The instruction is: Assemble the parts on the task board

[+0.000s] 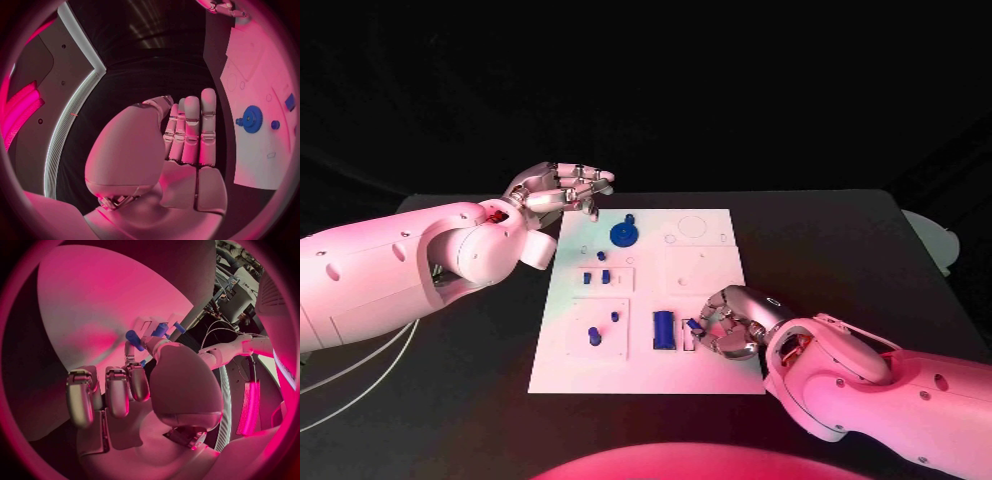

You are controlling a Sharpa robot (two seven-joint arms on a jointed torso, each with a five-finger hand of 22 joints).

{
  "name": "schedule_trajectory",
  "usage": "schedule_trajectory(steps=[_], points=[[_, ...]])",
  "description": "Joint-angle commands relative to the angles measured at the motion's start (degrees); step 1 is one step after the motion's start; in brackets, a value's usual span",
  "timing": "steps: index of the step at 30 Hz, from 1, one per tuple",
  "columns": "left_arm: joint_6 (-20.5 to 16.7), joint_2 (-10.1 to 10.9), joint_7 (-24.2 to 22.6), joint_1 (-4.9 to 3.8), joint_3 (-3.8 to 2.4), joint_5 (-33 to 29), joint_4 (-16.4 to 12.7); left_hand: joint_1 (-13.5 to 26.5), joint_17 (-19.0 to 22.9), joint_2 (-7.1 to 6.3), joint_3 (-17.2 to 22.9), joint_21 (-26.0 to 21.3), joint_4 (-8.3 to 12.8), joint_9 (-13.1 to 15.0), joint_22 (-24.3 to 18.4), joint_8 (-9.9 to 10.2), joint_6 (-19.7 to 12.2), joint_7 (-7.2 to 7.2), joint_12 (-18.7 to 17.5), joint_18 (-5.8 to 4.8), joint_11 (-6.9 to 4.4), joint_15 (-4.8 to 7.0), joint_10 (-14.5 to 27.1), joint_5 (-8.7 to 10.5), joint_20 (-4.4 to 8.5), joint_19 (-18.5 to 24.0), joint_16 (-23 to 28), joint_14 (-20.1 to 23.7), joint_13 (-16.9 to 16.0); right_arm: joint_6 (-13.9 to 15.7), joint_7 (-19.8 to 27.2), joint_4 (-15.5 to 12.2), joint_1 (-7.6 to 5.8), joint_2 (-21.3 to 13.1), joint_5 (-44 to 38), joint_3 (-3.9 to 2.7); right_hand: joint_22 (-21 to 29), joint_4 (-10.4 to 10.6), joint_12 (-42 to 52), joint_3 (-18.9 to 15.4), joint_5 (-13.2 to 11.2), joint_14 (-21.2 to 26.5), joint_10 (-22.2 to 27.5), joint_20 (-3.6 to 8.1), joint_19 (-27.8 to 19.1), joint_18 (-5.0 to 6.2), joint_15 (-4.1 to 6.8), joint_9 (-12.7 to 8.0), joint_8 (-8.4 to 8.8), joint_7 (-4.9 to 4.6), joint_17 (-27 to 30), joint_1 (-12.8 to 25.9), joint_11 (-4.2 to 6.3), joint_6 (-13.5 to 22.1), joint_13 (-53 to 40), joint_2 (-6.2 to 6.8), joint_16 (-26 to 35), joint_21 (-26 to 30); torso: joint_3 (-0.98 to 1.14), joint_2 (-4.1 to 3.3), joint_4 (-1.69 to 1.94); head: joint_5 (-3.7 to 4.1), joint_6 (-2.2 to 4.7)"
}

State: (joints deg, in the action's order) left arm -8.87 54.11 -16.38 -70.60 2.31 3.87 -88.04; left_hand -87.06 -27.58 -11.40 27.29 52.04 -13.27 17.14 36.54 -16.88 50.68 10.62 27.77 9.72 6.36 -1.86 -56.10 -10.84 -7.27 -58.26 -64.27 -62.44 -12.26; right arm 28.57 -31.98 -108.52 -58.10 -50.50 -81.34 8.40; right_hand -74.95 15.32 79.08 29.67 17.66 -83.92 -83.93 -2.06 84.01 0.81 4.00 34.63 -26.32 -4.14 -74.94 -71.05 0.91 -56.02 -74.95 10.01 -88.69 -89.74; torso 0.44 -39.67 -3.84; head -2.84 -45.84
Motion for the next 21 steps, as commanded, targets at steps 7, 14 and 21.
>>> schedule_trajectory(steps=[7,14,21], points=[[1.1,-0.1,-0.2,-0.03,-0.04,-0.3,-0.2,0.4,0.1,0.0,0.3,-0.2,0.0,0.1,-0.1,0.0,-0.3,-0.07,0.2,0.89,0.02,-0.22,0.2,-0.07,0.07,-0.3,-0.1,0.3,-0.1,-1.7,0.6,0.8,0.18,1.2,2.3,0.0,-15.1,1.1,0.7,-1.1,0.0,-5.4,-1.1,0.04,6.0,-0.81,0.29,1.4,-0.33,0.78,-11.5,2.5,-0.11,-1.4,-8.2,-0.29,0.0,-0.3,-0.01,0.04,0.02,-0.05,-0.05],[1.2,-0.1,-0.1,-0.04,-0.04,-0.3,-0.3,0.4,0.1,0.0,0.3,-0.2,0.0,0.1,-0.1,0.0,-0.3,-0.07,0.2,0.89,0.02,-0.22,0.2,-0.07,0.07,-0.3,-0.1,0.3,-0.1,-2.1,0.6,1.2,0.19,1.7,2.4,0.0,-15.1,1.3,1.0,-2.1,-0.3,-5.4,-1.2,0.11,6.0,-0.81,0.38,1.5,-0.54,0.91,-11.6,4.6,-0.01,-1.9,-8.5,-0.64,0.0,-0.3,-0.03,0.02,0.01,-0.08,-0.07],[1.3,0.0,0.0,-0.04,-0.04,-0.3,-0.3,0.5,0.1,-0.02,0.5,-0.2,0.2,0.1,-0.1,0.0,-0.4,-0.05,0.3,0.89,0.04,-0.23,0.3,-0.09,0.07,-0.3,-0.1,0.3,-0.1,-2.5,0.6,1.3,0.2,1.8,2.3,0.0,-15.1,1.3,1.1,-4.2,2.5,-5.3,-1.3,0.23,6.0,-0.81,0.48,1.5,-0.73,1.0,-11.5,7.1,0.07,-2.1,-8.6,-0.5,0.0,-0.3,0.0,0.06,0.01,-0.12,-0.25]])
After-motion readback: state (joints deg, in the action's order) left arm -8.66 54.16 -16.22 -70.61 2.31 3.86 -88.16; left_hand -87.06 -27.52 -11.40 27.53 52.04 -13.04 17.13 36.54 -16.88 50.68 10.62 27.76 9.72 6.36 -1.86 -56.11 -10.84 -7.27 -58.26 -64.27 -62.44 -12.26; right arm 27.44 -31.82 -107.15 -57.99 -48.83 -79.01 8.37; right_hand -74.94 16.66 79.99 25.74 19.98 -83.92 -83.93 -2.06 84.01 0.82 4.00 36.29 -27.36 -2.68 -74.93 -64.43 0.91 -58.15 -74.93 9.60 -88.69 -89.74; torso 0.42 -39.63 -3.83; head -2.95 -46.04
